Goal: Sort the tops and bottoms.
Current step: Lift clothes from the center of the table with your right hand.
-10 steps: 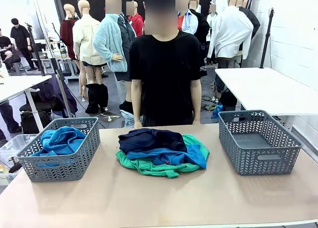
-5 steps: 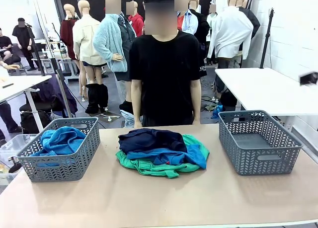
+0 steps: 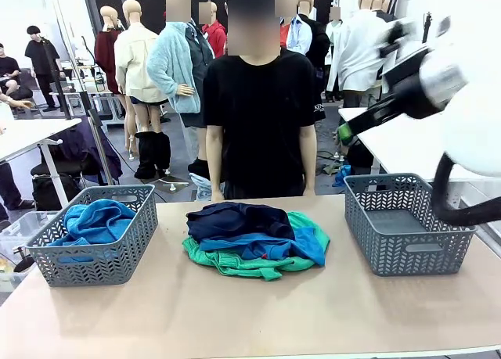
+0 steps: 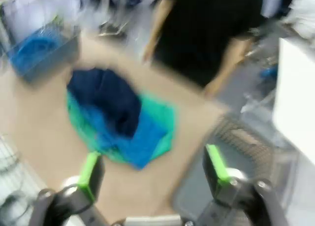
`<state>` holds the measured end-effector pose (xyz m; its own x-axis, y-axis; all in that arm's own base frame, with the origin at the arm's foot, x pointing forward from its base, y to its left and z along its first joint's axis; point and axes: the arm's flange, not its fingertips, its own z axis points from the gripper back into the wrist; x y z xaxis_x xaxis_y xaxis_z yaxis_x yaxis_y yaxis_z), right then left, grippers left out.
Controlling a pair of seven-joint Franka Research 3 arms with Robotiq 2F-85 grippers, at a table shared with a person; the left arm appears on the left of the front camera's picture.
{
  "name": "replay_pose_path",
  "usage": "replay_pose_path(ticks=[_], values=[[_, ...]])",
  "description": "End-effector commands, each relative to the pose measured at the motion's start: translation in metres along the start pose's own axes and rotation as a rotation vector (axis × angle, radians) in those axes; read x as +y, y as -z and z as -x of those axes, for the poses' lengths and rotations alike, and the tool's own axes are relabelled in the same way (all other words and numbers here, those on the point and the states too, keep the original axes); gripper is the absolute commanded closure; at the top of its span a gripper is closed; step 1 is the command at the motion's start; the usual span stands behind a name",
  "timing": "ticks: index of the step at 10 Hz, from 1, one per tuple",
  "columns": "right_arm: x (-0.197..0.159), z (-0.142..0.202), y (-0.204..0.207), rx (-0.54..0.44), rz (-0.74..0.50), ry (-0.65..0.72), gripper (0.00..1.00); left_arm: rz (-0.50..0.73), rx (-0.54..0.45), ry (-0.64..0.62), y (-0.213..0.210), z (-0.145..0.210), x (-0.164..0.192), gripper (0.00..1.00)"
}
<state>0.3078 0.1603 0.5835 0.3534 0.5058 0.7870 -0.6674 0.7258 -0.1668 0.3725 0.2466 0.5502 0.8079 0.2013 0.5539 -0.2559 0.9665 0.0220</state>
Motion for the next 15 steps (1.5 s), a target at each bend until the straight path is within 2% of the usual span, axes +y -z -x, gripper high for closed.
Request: replay_pose_path(ticks=[1, 5, 7, 9, 14, 15], values=[[-0.013, -0.015, 0.038, 0.131, -0.148, -0.169, 0.0, -0.001, -0.001, -0.003, 0.0, 0.0, 0.0, 0.0], [0.027, -0.027, 0.144, 0.302, -0.252, -0.244, 0.0, -0.001, -0.001, -0.003, 0.0, 0.0, 0.0, 0.0], [0.038, -0.029, 0.183, 0.371, -0.278, -0.257, 0.0, -0.001, -0.001, -0.003, 0.0, 0.0, 0.0, 0.0], [0.045, -0.016, 0.174, 0.345, -0.25, -0.236, 0.0, -0.001, -0.001, -0.003, 0.0, 0.0, 0.0, 0.0], [0.045, -0.016, 0.174, 0.345, -0.25, -0.236, 0.0, -0.001, -0.001, -0.003, 0.0, 0.0, 0.0, 0.0], [0.044, -0.024, 0.176, 0.349, -0.219, -0.243, 0.0, -0.001, -0.001, -0.003, 0.0, 0.0, 0.0, 0.0]])
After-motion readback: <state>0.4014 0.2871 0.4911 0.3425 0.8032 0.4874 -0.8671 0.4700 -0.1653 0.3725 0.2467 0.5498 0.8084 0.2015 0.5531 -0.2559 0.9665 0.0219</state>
